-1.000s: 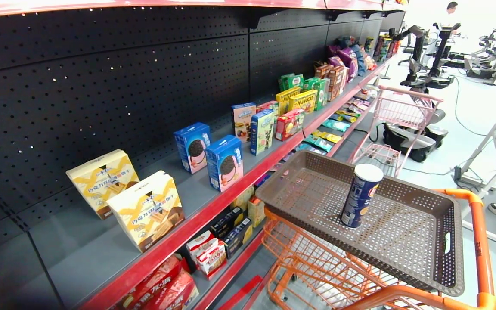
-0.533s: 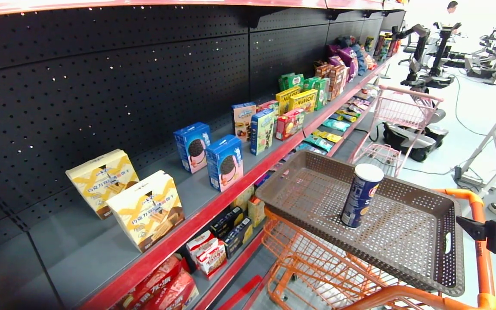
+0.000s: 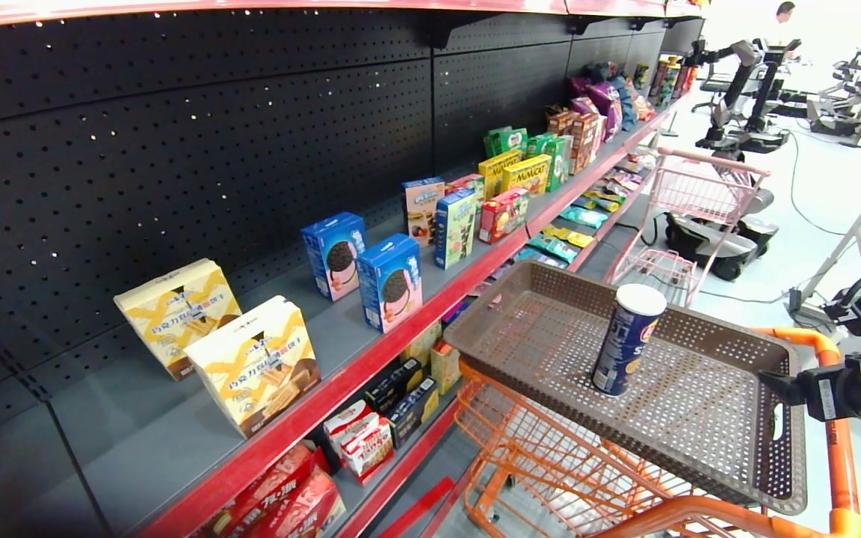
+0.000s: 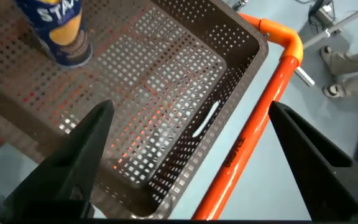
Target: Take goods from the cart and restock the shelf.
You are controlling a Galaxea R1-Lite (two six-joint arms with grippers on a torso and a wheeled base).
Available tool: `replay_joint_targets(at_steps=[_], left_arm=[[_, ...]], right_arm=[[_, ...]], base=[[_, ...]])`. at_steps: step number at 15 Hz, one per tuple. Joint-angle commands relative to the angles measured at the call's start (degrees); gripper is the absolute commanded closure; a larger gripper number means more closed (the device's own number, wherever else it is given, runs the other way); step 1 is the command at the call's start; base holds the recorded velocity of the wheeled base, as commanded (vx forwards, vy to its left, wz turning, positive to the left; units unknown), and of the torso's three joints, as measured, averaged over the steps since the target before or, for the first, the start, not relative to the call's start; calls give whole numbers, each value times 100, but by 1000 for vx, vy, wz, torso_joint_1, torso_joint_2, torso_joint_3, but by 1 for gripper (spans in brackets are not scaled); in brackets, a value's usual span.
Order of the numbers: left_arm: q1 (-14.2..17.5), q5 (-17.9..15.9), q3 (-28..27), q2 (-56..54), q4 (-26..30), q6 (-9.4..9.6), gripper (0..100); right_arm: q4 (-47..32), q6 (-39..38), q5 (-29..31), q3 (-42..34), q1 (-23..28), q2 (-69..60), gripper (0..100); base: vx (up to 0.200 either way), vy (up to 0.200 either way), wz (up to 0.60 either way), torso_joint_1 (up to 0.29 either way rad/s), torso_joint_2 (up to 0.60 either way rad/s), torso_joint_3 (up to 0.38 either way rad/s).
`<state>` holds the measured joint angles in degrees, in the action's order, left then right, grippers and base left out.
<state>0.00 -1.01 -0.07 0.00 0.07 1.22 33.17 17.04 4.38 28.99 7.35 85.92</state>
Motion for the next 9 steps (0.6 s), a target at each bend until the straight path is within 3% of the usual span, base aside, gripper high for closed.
replay_joint_targets(at_steps=[1,3,5,9], left_arm=[[0,-4,-1,0,1,1,0],[0,-4,-1,0,1,1,0],[0,5,-1,0,1,1,0],[0,-4,-1,0,1,-8,0]], right_arm=[[40,45,2,-42,12,144,0],[251,1,-95,-69,-6,206,0],[568,-201,-552,-86,-76,338,0],[1288,-157,-631,-262,-533,707,0]], base=[[0,0,0,0,0,0],[0,0,0,0,0,0],[0,0,0,0,0,0],[0,0,0,0,0,0]])
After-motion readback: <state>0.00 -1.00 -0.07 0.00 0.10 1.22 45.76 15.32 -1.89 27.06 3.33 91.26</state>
